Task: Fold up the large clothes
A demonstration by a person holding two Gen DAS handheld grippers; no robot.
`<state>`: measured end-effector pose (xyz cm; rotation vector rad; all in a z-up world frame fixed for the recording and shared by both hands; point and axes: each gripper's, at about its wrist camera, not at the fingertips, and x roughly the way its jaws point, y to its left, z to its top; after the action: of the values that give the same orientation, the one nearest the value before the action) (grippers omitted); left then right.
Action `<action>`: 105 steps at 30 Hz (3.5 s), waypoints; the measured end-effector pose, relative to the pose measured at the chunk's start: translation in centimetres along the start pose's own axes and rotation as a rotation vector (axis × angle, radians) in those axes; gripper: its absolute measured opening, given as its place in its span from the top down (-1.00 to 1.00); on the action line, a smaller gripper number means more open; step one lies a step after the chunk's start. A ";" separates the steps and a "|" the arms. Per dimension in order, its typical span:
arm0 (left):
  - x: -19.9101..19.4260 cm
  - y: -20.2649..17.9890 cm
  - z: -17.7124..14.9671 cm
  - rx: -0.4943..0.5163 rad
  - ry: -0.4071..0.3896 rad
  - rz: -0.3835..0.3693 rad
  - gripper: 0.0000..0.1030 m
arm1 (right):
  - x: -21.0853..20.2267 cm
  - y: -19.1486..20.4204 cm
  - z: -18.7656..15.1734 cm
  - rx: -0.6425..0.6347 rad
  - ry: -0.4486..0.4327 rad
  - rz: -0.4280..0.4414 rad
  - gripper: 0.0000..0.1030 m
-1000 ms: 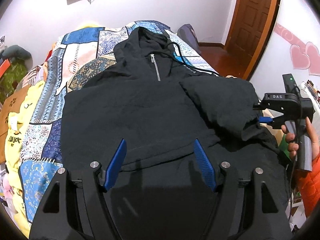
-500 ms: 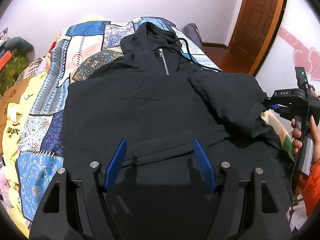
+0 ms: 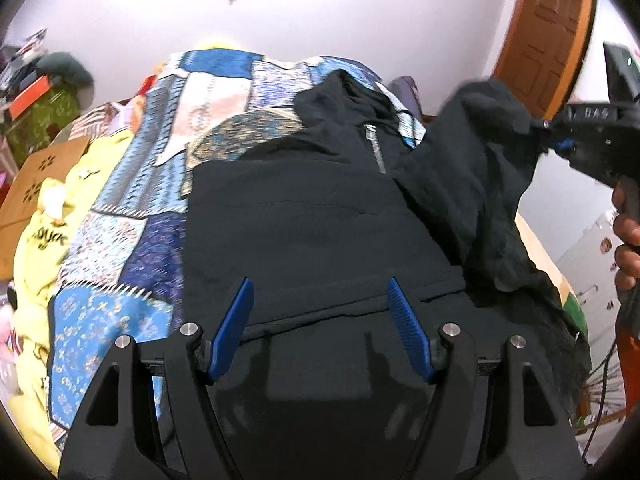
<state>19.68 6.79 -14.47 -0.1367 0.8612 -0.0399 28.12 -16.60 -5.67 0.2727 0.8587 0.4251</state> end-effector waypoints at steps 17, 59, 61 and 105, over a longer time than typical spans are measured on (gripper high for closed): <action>-1.4 9.9 -5.0 -0.203 0.068 0.081 -0.33 | 10.9 12.1 -10.0 -0.374 0.463 0.086 0.67; 4.1 1.2 4.7 -0.032 -0.060 0.093 0.85 | 0.1 -10.2 -5.5 -0.196 0.154 -0.361 -0.03; 4.3 2.0 4.3 -0.043 -0.058 0.104 0.85 | 0.4 -10.6 -5.7 -0.178 0.157 -0.332 -0.03; 8.5 -2.3 14.8 0.137 -0.098 0.084 -0.35 | 5.3 -4.4 7.0 -0.251 -0.020 -0.258 -0.06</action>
<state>36.53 5.25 -11.01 0.0260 0.7632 -0.0131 37.71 -18.48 -6.65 -0.0656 0.7988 0.2849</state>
